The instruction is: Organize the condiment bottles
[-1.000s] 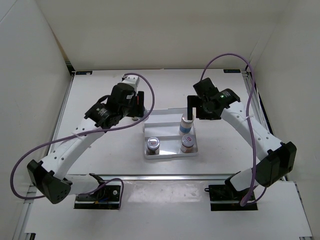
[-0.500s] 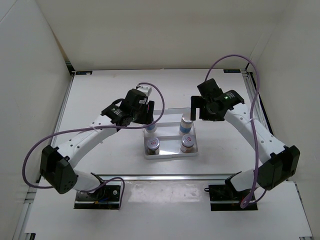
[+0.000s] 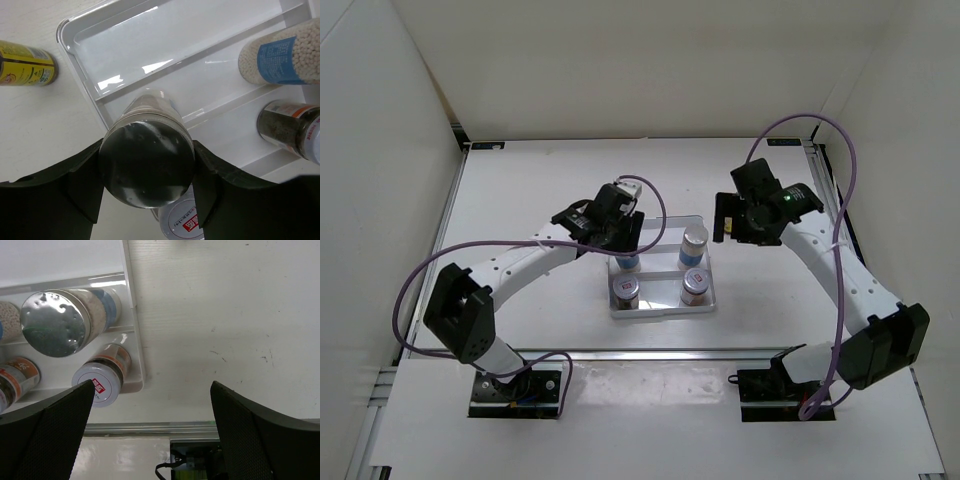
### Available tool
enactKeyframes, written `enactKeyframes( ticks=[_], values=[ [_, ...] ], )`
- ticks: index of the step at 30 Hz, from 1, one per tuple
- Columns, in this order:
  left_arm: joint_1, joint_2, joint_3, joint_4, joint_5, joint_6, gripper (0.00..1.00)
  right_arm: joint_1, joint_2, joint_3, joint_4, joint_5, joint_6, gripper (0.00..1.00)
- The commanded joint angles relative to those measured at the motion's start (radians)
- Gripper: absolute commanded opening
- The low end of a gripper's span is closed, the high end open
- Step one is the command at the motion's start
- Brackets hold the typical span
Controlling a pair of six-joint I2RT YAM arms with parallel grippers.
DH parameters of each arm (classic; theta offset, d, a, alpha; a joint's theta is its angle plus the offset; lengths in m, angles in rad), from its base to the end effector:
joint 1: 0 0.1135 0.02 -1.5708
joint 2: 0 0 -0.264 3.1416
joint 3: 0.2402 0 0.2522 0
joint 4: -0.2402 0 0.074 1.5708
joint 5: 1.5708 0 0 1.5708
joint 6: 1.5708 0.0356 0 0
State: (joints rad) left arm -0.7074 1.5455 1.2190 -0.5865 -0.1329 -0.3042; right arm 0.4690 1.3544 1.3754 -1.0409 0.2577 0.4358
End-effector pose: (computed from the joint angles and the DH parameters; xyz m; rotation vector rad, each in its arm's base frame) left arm 0.2549 -0.2118 0.2692 0.4434 2.4522 -0.2669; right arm 0.2393 0.1111 0.3441 0.0508 2.5387 0.0178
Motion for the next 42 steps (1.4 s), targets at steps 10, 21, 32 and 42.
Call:
enactKeyframes(
  ticks=[10, 21, 32, 42],
  values=[
    [-0.010, -0.056, 0.163, -0.058, -0.026, 0.057, 0.99, -0.101, -0.009, 0.054, 0.056, -0.006, -0.054, 1.00],
    [0.063, -0.314, -0.074, -0.038, -0.313, 0.113, 0.99, -0.243, 0.256, 0.209, 0.130, -0.189, -0.137, 0.76],
    [0.129, -0.499, -0.375, 0.115, -0.416, 0.042, 0.99, -0.288, 0.485, 0.428, 0.110, -0.206, -0.178, 0.66],
    [0.129, -0.528, -0.440, 0.172, -0.393, 0.053, 0.99, -0.297, 0.618, 0.540, 0.081, -0.215, -0.178, 0.52]
  ],
)
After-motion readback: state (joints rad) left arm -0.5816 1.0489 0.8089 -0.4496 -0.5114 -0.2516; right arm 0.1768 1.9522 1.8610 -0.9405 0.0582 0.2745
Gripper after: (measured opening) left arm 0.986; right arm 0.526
